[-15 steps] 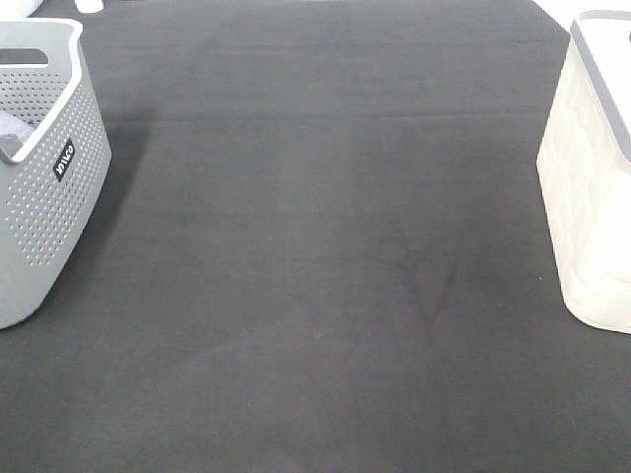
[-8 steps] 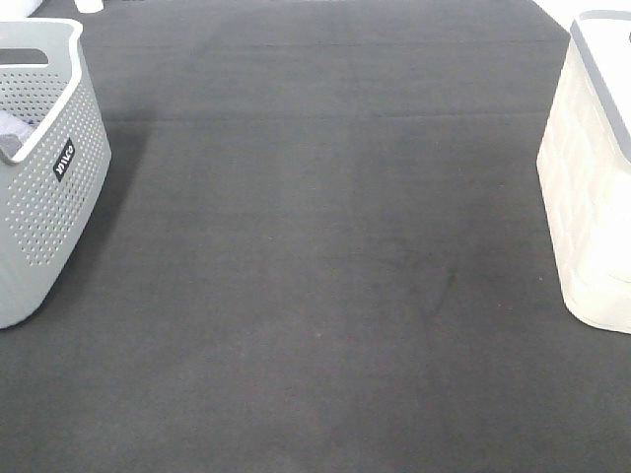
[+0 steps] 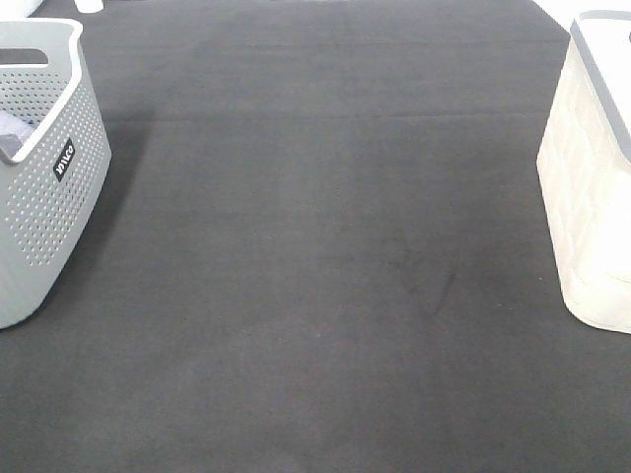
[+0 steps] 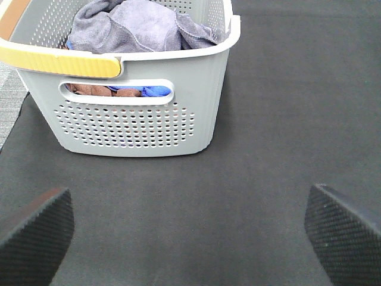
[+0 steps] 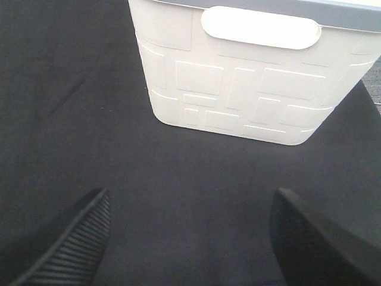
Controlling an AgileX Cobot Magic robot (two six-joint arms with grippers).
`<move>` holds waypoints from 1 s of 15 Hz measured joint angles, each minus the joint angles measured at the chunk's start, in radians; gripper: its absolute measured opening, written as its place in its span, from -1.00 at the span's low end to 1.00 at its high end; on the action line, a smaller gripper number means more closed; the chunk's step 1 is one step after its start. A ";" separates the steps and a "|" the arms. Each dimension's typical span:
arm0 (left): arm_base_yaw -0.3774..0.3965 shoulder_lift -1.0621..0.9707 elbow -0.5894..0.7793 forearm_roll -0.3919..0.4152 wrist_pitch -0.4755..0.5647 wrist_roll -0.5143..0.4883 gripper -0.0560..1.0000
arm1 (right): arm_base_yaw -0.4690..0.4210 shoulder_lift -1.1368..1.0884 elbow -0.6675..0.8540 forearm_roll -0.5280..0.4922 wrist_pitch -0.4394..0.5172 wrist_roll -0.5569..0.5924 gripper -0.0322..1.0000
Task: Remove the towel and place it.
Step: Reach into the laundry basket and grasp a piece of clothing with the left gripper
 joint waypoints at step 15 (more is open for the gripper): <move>0.000 0.545 -0.372 -0.033 0.079 0.366 0.98 | 0.000 0.000 0.000 0.000 0.000 0.000 0.39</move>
